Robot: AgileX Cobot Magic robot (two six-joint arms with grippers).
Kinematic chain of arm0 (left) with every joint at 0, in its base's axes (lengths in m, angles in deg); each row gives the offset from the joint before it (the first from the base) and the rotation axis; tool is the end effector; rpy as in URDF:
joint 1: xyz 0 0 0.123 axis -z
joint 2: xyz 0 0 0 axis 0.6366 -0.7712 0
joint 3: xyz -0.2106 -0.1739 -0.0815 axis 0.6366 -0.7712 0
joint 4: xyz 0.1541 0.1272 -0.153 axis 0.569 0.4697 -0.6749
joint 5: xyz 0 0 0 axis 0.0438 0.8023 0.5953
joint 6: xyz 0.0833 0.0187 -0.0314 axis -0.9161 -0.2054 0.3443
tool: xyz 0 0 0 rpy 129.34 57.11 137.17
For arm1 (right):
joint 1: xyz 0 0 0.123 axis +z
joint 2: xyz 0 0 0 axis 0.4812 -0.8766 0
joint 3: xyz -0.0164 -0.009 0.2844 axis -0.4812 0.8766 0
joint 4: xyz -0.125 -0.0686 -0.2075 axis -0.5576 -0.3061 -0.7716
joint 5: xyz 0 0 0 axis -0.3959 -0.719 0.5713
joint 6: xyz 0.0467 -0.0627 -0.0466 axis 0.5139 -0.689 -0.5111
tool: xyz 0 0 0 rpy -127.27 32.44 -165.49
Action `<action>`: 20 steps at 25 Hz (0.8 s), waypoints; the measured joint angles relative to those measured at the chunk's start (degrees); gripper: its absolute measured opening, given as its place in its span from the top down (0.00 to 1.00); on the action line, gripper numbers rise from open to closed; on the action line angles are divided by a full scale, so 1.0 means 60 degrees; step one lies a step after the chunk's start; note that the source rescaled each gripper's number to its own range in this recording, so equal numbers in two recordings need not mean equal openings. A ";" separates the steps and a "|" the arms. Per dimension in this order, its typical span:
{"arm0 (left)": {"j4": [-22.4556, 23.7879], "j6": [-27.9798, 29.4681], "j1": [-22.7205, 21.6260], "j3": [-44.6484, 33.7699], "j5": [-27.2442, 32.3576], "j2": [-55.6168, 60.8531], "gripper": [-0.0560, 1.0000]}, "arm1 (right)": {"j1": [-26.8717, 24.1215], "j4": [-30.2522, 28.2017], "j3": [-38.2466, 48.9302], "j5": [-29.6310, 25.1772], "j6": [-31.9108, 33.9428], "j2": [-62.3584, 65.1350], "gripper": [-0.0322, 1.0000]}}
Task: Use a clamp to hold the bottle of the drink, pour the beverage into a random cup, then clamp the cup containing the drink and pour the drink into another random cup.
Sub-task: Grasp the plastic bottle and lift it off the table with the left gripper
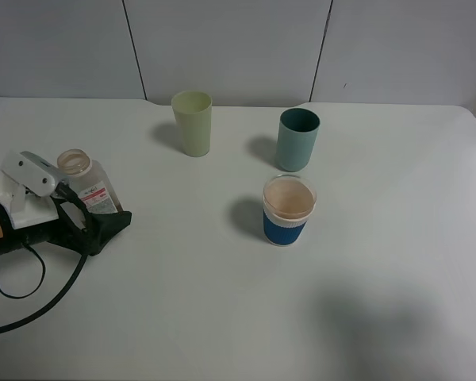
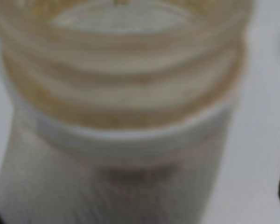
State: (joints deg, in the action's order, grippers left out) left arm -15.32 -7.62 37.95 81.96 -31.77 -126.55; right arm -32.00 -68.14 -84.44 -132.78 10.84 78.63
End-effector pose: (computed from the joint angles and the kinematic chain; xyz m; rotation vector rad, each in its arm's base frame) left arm 0.1991 -0.0452 0.1044 0.5713 1.9363 -0.4383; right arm -0.0057 -0.0055 0.2754 0.0817 2.0539 -0.1115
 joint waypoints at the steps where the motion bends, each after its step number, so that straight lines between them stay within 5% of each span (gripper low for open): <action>1: 0.0000 0.0000 0.0000 0.0065 -0.0027 -0.0114 0.00 | 0.0000 0.0000 0.0000 0.0000 0.0000 0.0000 0.00; 13: 0.0068 -0.0041 0.0000 0.0322 -0.0191 -0.0692 0.04 | 0.0000 0.0000 0.0000 0.0000 0.0000 0.0000 0.00; 15: 0.0068 -0.0041 0.0000 0.0322 -0.0191 -0.0699 0.17 | 0.0000 0.0000 0.0000 0.0000 0.0000 0.0000 0.00; 17: 0.0068 -0.0041 0.0000 0.0322 -0.0191 -0.0699 0.45 | 0.0000 0.0000 0.0000 0.0000 0.0000 0.0000 0.00; 19: 0.0042 -0.0067 -0.0018 0.0322 -0.0214 -0.0699 0.85 | 0.0000 0.0000 0.0000 0.0000 0.0000 0.0000 0.00; 20: 0.0042 -0.0067 -0.0018 0.0322 -0.0245 -0.0699 0.95 | 0.0000 0.0000 0.0000 0.0000 0.0000 0.0000 0.00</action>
State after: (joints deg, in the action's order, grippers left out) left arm -15.07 -8.03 37.84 83.90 -33.24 -130.75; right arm -32.00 -68.14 -84.44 -132.78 10.84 78.63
